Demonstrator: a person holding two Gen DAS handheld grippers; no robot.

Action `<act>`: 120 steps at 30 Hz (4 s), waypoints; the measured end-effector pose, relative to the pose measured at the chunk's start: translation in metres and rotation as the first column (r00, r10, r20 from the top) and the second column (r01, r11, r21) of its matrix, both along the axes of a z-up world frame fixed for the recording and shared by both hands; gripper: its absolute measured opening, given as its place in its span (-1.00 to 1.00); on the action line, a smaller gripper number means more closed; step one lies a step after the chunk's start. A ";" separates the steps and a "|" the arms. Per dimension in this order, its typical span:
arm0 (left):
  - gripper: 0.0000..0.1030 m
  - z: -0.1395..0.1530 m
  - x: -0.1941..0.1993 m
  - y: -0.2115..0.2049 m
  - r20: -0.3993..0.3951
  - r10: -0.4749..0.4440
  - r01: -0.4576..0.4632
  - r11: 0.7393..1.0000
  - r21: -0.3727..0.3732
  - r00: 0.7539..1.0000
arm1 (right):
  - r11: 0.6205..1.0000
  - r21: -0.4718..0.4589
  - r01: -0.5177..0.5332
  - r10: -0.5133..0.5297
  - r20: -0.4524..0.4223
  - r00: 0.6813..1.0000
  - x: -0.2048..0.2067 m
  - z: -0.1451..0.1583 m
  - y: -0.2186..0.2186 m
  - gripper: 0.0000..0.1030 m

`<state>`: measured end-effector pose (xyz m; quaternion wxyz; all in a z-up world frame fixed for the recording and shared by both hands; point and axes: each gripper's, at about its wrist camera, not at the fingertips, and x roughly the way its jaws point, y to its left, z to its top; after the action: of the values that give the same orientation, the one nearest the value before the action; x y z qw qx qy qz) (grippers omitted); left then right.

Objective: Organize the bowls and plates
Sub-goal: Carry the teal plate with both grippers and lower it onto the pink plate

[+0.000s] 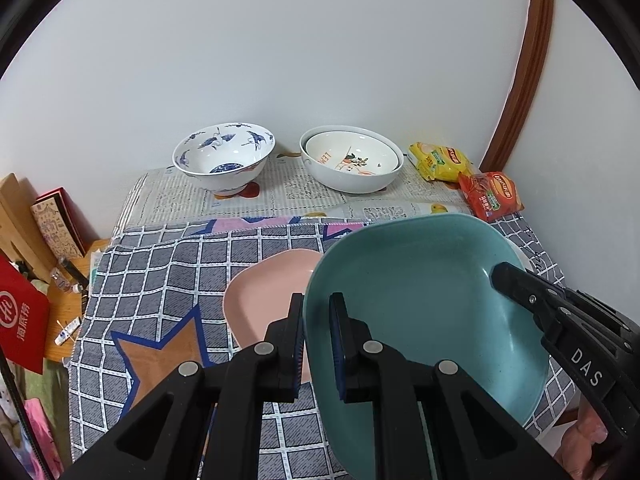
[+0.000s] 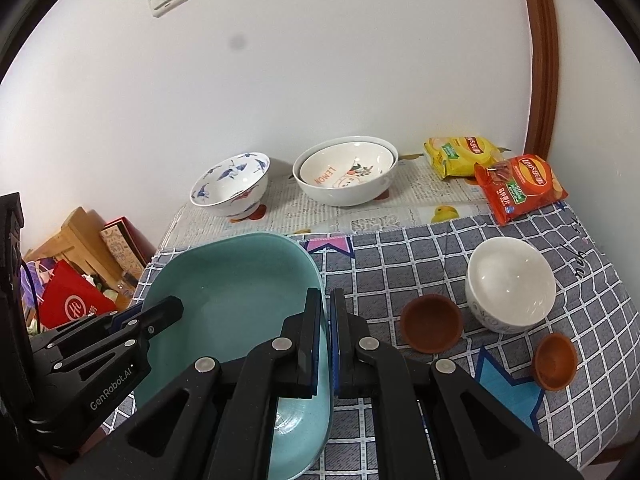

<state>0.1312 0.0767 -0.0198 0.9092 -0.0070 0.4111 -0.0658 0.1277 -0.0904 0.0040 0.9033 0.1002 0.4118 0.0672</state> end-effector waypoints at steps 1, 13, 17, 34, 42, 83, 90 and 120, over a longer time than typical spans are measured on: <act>-0.76 0.000 0.000 0.001 0.000 0.002 -0.002 1.000 -0.001 1.000 | 1.000 0.000 -0.001 0.001 -0.001 1.000 0.000 0.000 0.000 -0.91; -0.76 0.000 -0.003 0.005 0.000 0.012 -0.012 1.000 -0.005 1.000 | 1.000 -0.003 -0.007 0.007 0.003 1.000 -0.002 0.001 0.006 -0.91; -0.76 -0.001 -0.003 0.007 -0.002 0.018 -0.018 1.000 -0.007 1.000 | 1.000 0.001 -0.011 0.011 0.006 1.000 -0.001 0.001 0.008 -0.91; -0.76 -0.007 0.003 0.019 -0.014 0.048 -0.048 0.999 0.001 0.999 | 0.999 0.013 -0.039 0.039 0.002 0.999 0.007 -0.006 0.018 -0.91; -0.76 -0.014 0.008 0.025 -0.028 0.056 -0.056 0.998 0.000 0.998 | 0.999 0.017 -0.051 0.051 0.003 0.999 0.013 -0.013 0.023 -0.91; -0.76 -0.078 0.060 0.064 -0.153 0.125 -0.125 0.992 0.007 0.980 | 0.991 0.021 -0.130 0.131 -0.115 0.985 0.073 -0.078 0.068 -0.91; -0.76 -0.093 0.072 0.066 -0.182 0.134 -0.131 0.991 0.027 0.974 | 0.988 0.019 -0.150 0.151 -0.151 0.977 0.088 -0.098 0.073 -0.91; -0.76 -0.103 0.082 0.063 -0.196 0.149 -0.138 0.988 0.072 0.969 | 0.966 -0.032 -0.256 0.249 -0.142 0.958 0.122 -0.119 0.076 -0.71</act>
<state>0.2132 0.1395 -0.1228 0.8652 -0.0170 0.5010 0.0131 0.2496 -0.0146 -0.1150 0.8593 0.0286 0.4835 0.1646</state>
